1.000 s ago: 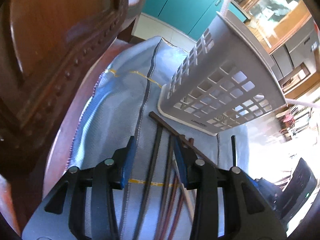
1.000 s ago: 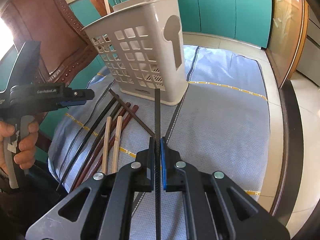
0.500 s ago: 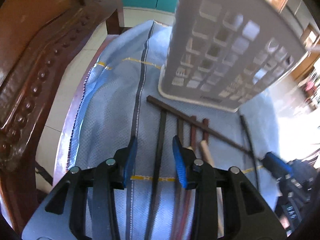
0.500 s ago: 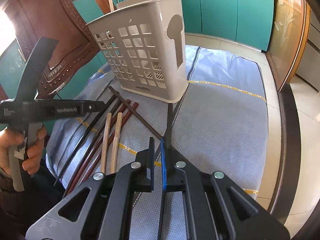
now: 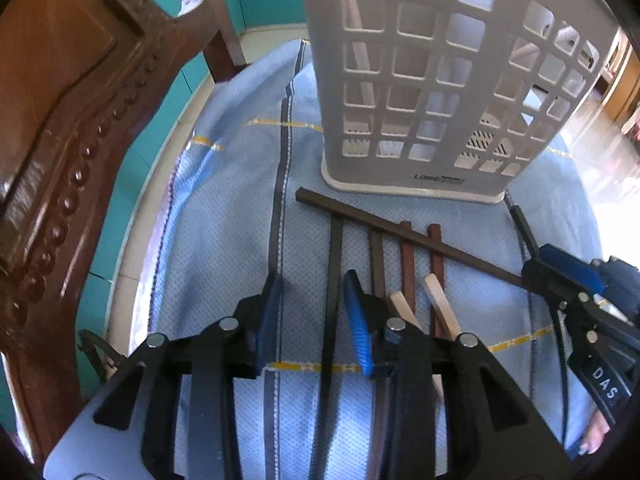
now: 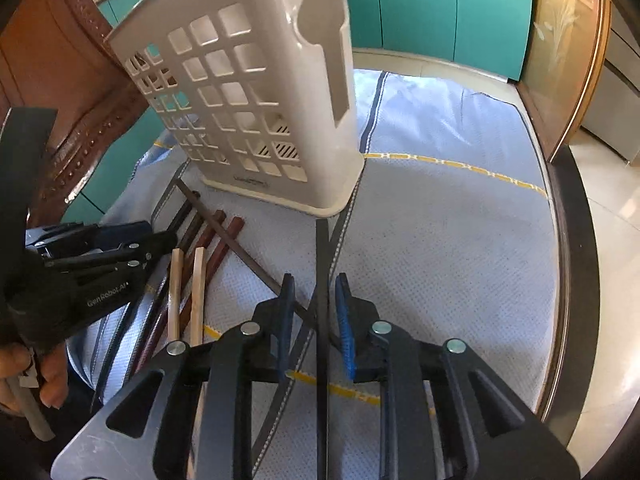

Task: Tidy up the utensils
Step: 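Grasp a black chopstick with the right tool while the left tool grasps another black one, then carry both black chopsticks into the white basket and open both tools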

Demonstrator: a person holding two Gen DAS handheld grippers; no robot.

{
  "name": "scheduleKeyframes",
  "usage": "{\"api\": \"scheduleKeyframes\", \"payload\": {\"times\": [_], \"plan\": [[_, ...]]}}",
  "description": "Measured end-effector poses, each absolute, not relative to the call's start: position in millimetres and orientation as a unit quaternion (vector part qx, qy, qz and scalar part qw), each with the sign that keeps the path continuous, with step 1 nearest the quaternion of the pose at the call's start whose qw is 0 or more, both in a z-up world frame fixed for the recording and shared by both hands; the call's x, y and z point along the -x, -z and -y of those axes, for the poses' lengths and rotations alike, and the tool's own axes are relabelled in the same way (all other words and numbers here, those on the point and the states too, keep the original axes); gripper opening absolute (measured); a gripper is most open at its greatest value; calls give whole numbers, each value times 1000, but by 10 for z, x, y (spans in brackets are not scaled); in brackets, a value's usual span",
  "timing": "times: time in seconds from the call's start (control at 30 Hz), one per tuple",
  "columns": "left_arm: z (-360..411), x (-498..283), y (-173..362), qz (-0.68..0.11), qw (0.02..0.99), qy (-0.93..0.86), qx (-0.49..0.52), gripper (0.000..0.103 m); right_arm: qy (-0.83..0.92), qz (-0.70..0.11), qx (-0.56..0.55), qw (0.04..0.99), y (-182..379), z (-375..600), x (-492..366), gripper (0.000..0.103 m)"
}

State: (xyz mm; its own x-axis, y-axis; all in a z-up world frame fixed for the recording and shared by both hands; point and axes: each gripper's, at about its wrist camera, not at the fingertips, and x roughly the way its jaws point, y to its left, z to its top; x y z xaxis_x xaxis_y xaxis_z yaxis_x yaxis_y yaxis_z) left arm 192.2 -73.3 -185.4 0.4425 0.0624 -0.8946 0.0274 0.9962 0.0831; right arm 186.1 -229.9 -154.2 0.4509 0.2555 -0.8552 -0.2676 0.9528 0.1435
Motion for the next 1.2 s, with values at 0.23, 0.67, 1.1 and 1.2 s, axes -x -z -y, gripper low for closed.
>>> {"api": "scheduleKeyframes", "payload": {"times": [0.23, 0.67, 1.1, 1.2], "plan": [[1062, -1923, 1808, -525, 849, -8, -59, 32, -150, -507, -9, 849, 1572, 2340, -1887, 21], [983, -1861, 1627, -508, 861, -2, -36, 7, -167, -473, -6, 865, 1462, 2319, -1778, 7], [569, -1480, 926, -408, 912, 5, 44, 7, -189, -367, -65, 909, 902, 2657, -1435, 7], [479, -1434, 777, -382, 922, 17, 54, 7, -204, -346, -66, 914, 769, 2665, -1382, 7]]}}
